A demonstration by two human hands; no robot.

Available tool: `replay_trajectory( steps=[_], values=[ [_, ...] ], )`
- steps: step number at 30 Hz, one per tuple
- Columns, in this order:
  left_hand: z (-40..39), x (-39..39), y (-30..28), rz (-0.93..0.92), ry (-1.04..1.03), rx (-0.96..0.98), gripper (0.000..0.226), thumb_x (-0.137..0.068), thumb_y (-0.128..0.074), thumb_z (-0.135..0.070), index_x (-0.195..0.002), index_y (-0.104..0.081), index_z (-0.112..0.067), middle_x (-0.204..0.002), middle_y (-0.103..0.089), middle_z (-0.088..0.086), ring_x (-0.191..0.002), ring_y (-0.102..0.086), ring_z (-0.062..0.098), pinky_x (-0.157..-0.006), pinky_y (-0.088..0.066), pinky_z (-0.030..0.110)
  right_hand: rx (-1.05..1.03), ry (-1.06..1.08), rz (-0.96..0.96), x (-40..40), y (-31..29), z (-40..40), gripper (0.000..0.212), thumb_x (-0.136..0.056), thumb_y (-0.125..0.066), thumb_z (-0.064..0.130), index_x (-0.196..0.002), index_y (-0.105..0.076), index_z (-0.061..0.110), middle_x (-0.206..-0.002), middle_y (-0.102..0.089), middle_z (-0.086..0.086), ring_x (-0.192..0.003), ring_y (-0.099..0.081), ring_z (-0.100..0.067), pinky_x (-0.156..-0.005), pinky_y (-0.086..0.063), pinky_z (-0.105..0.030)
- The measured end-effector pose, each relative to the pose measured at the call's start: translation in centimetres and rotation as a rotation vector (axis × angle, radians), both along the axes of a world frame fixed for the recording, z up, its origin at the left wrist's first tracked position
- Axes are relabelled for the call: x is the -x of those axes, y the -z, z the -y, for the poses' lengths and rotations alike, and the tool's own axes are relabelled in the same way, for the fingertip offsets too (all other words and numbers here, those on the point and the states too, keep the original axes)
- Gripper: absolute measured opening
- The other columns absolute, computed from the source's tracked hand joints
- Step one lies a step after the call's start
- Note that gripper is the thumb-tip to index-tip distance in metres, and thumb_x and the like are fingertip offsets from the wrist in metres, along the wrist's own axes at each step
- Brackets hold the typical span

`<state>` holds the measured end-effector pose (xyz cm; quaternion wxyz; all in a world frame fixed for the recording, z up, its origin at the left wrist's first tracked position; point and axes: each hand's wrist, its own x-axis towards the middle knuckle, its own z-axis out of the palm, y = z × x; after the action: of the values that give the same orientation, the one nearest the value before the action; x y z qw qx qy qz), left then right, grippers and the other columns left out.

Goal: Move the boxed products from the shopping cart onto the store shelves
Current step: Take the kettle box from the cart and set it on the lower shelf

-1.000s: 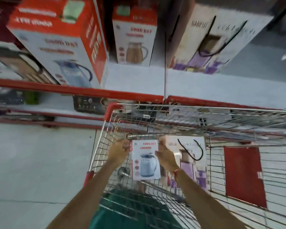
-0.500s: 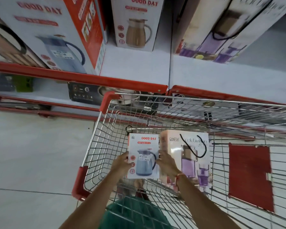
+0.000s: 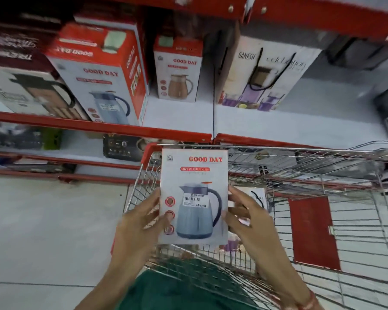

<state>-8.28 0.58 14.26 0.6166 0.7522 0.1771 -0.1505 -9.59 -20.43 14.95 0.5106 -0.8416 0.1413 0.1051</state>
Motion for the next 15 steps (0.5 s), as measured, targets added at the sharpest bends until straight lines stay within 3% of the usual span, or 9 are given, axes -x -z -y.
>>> replay_trajectory(
  steps=[2, 6, 8, 11, 12, 15],
  values=[
    [-0.5, -0.2, -2.0, 0.023, -0.018, 0.073, 0.06, -0.074, -0.071, -0.007, -0.123, -0.055, -0.037, -0.081, -0.068, -0.036, -0.097, -0.067, 0.009, -0.07, -0.056, 0.037, -0.057, 0.03, 0.05, 0.4, -2.2, -0.2, 0.054, -0.089, -0.064, 0.012, -0.133, -0.049, 0.039, -0.123, -0.059, 0.022, -0.09, -0.055, 0.027, -0.061, -0.047, 0.0],
    [-1.7, -0.6, -5.1, 0.078, -0.053, 0.185, 0.057, -0.062, -0.076, -0.005, -0.109, -0.064, -0.035, -0.08, -0.073, -0.027, -0.085, -0.07, -0.003, -0.058, -0.06, 0.022, -0.11, 0.047, 0.115, 0.9, -6.1, -0.1, 0.053, -0.086, -0.068, 0.013, -0.126, -0.055, 0.046, -0.12, -0.062, 0.03, -0.102, -0.062, 0.009, -0.078, -0.057, -0.024],
    [-2.1, -0.7, -6.1, 0.118, -0.039, 0.2, 0.056, -0.057, -0.076, -0.007, -0.105, -0.067, -0.034, -0.086, -0.074, -0.023, -0.085, -0.069, -0.005, -0.062, -0.059, 0.019, -0.115, 0.06, 0.161, 0.8, -7.3, -0.1, 0.053, -0.085, -0.069, 0.011, -0.125, -0.057, 0.043, -0.116, -0.064, 0.032, -0.101, -0.063, 0.009, -0.079, -0.057, -0.023],
    [-2.3, -1.0, -6.7, 0.173, -0.028, 0.211, 0.054, -0.061, -0.076, 0.0, -0.103, -0.07, -0.033, -0.092, -0.074, -0.019, -0.089, -0.069, -0.002, -0.066, -0.059, 0.019, -0.094, 0.06, 0.209, 0.7, -8.2, -0.4, 0.053, -0.084, -0.069, 0.012, -0.122, -0.058, 0.047, -0.11, -0.064, 0.036, -0.095, -0.056, 0.024, -0.072, -0.048, -0.003],
    [-2.4, -1.1, -6.8, 0.185, -0.025, 0.21, 0.053, -0.061, -0.076, 0.001, -0.103, -0.07, -0.033, -0.093, -0.074, -0.019, -0.091, -0.07, 0.0, -0.067, -0.059, 0.02, -0.086, 0.06, 0.211, 0.6, -8.4, -0.5, 0.053, -0.083, -0.07, 0.013, -0.121, -0.057, 0.049, -0.108, -0.063, 0.038, -0.095, -0.055, 0.025, -0.07, -0.046, -0.002],
    [-2.4, -1.3, -6.9, 0.212, -0.017, 0.205, 0.055, -0.061, -0.075, 0.0, -0.106, -0.069, -0.031, -0.096, -0.075, -0.016, -0.092, -0.07, 0.002, -0.067, -0.059, 0.021, -0.088, 0.074, 0.204, 0.4, -8.7, -0.7, 0.055, -0.082, -0.071, 0.016, -0.12, -0.058, 0.053, -0.112, -0.063, 0.037, -0.1, -0.061, 0.013, -0.079, -0.047, -0.019]
  ],
)
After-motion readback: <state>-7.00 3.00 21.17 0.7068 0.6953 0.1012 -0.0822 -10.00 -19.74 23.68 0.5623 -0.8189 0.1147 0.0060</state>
